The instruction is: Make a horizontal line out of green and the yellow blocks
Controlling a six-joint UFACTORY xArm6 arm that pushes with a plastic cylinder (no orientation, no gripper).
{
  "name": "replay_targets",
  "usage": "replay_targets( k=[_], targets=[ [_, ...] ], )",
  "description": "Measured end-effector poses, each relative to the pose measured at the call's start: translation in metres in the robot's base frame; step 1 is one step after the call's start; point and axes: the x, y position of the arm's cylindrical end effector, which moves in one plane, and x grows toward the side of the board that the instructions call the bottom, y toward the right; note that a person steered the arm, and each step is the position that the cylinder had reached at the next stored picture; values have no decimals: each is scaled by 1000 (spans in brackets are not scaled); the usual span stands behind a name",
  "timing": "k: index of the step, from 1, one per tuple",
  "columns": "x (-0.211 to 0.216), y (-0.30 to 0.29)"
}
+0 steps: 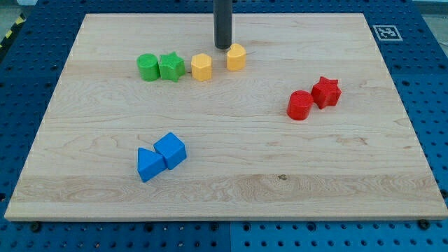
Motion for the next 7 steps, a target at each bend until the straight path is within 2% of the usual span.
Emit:
replay_targets(
  k=[2, 3, 5, 7],
  targets=[
    [11, 3],
    [1, 5],
    [-2, 49],
    [0, 51]
  ],
)
